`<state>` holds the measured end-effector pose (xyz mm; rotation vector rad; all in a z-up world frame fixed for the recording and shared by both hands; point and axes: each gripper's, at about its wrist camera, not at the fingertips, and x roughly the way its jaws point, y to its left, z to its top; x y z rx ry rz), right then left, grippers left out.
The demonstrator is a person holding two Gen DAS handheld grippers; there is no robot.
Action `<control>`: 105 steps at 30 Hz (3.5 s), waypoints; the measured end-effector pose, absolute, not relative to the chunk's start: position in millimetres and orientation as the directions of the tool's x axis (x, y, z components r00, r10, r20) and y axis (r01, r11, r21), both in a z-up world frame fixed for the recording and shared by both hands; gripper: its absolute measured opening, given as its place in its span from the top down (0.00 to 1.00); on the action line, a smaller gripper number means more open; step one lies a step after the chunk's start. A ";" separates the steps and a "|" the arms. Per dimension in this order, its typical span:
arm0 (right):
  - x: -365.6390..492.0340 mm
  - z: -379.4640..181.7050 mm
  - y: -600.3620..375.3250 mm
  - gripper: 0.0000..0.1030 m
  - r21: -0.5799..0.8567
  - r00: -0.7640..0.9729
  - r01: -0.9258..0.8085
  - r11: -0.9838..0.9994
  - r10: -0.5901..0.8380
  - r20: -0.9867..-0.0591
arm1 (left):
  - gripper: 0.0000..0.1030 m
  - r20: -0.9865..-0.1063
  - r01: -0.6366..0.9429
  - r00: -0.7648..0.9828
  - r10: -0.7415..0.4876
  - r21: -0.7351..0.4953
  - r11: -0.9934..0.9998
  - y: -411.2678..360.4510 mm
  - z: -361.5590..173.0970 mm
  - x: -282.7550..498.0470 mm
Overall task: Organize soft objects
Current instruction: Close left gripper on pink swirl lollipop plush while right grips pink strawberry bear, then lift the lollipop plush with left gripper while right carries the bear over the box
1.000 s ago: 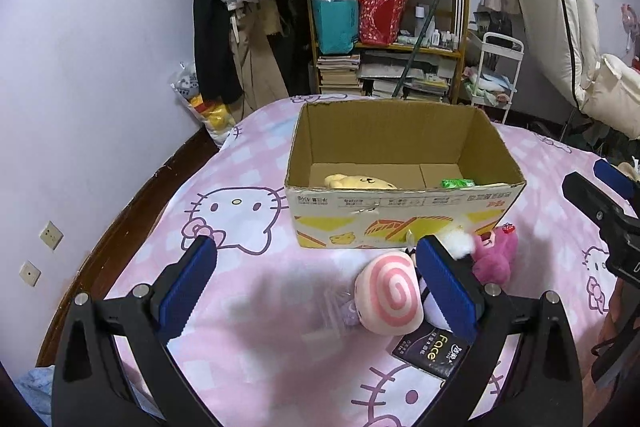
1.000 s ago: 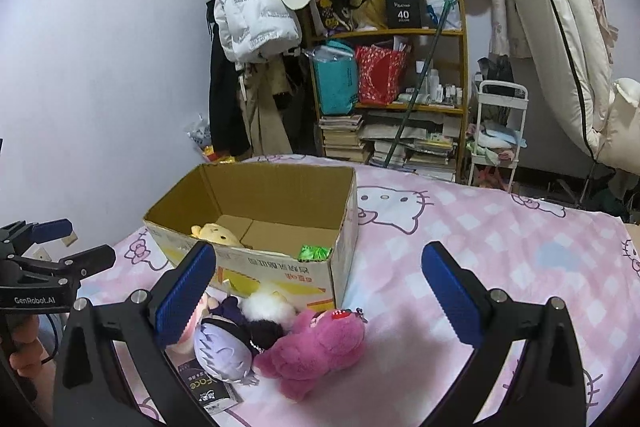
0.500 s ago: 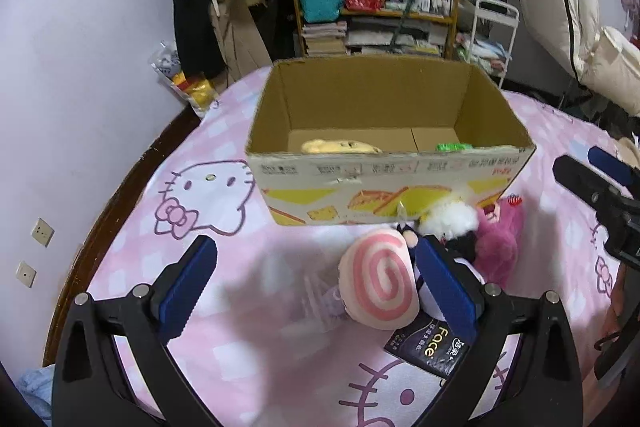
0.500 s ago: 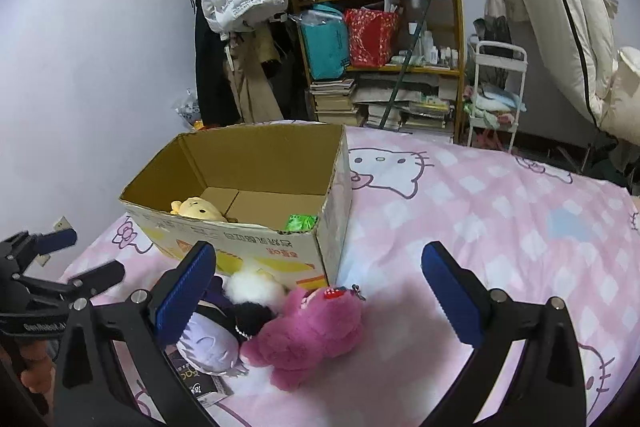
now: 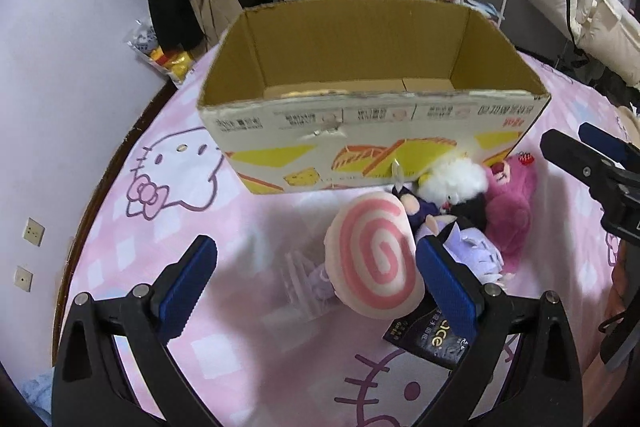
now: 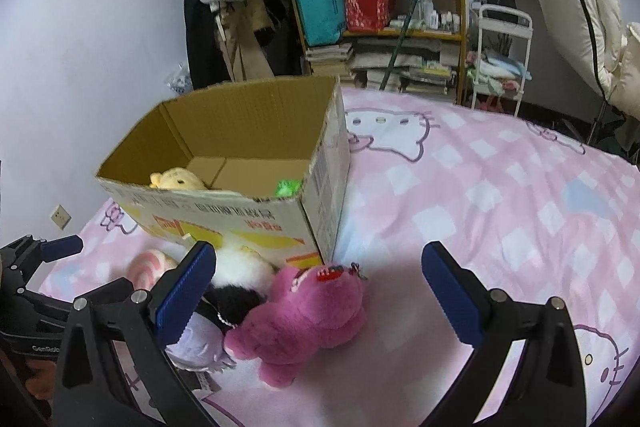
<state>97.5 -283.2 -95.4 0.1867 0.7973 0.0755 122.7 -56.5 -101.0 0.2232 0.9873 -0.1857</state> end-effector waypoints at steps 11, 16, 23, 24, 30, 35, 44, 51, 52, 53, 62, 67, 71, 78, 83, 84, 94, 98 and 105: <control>112.6 -125.0 -284.2 0.00 0.215 0.604 0.025 0.976 0.157 -0.781 | 0.04 -0.873 0.287 0.484 -0.057 0.097 0.953 -65.2 -118.0 128.3; 116.9 -134.4 -287.0 0.00 0.208 0.575 0.048 0.977 0.143 -0.805 | 0.04 -0.889 0.272 0.455 -0.044 0.092 0.958 -60.7 -126.2 135.1; 121.6 -145.0 -299.0 0.00 0.228 0.534 0.100 0.968 0.141 -0.834 | 0.04 -0.895 0.263 0.444 -0.041 0.086 0.961 -57.8 -132.3 140.8; 121.5 -145.8 -300.8 0.00 0.236 0.531 0.108 0.966 0.145 -0.835 | 0.04 -0.896 0.262 0.441 -0.041 0.084 0.961 -57.5 -133.0 141.3; 124.3 -148.9 -296.7 0.07 0.189 0.514 0.103 0.977 0.110 -0.850 | 0.04 -0.902 0.252 0.428 -0.056 0.059 0.966 -55.1 -134.5 143.4; 123.6 -147.0 -288.5 0.09 0.150 0.522 0.074 0.986 0.090 -0.848 | 0.04 -0.900 0.258 0.430 -0.067 0.051 0.965 -56.9 -133.6 142.7; 126.5 -150.9 -283.9 0.38 0.221 0.497 0.040 0.974 0.173 -0.851 | 0.04 -0.905 0.251 0.417 -0.086 0.023 0.968 -58.0 -133.1 142.2; 125.2 -148.3 -277.8 0.49 0.214 0.503 0.005 0.977 0.183 -0.845 | 0.04 -0.900 0.268 0.416 -0.133 -0.018 0.963 -57.9 -131.0 140.5; 124.8 -147.8 -276.3 0.49 0.207 0.504 0.001 0.978 0.178 -0.845 | 0.04 -0.898 0.272 0.418 -0.139 -0.023 0.962 -59.5 -130.3 139.7; 124.9 -147.7 -276.0 0.50 0.206 0.504 0.000 0.978 0.178 -0.845 | 0.04 -0.897 0.273 0.421 -0.133 -0.014 0.962 -60.3 -130.5 140.0; 128.1 -150.8 -280.2 0.50 0.228 0.501 0.010 0.974 0.192 -0.844 | 0.04 -0.916 0.246 0.389 -0.095 0.004 0.969 -59.5 -142.2 147.5; 129.9 -153.4 -279.4 0.49 0.226 0.503 0.007 0.974 0.192 -0.843 | 0.04 -0.913 0.250 0.395 -0.104 -0.002 0.968 -58.8 -143.7 149.1; 130.6 -154.6 -281.0 0.50 0.240 0.499 0.011 0.971 0.202 -0.842 | 0.24 -0.915 0.262 0.355 -0.191 -0.099 0.960 -54.6 -147.1 150.5; 129.1 -153.5 -281.5 0.52 0.242 0.506 0.012 0.970 0.202 -0.838 | 0.59 -0.910 0.314 0.347 -0.227 -0.116 0.942 -61.2 -148.0 143.7; 122.2 -145.6 -280.1 0.53 0.215 0.531 0.009 0.977 0.178 -0.828 | 0.64 -0.904 0.317 0.371 -0.211 -0.090 0.944 -63.6 -139.4 136.4; 120.4 -143.0 -279.3 0.53 0.205 0.538 0.008 0.979 0.168 -0.826 | 0.64 -0.904 0.319 0.377 -0.203 -0.079 0.945 -64.3 -139.6 135.1; 95.0 -106.7 -276.5 0.53 0.083 0.653 0.031 0.996 0.042 -0.756 | 0.67 -0.865 0.285 0.480 -0.145 -0.003 0.958 -61.9 -118.1 110.8; 82.8 -92.8 -270.8 0.53 0.066 0.695 0.022 0.998 0.032 -0.718 | 0.67 -0.838 0.259 0.527 -0.142 -0.001 0.966 -53.2 -102.7 100.2; 52.1 -57.4 -262.8 0.53 0.046 0.802 0.002 0.999 0.025 -0.597 | 0.67 -0.736 0.229 0.663 -0.139 0.022 0.973 -40.7 -63.2 73.5</control>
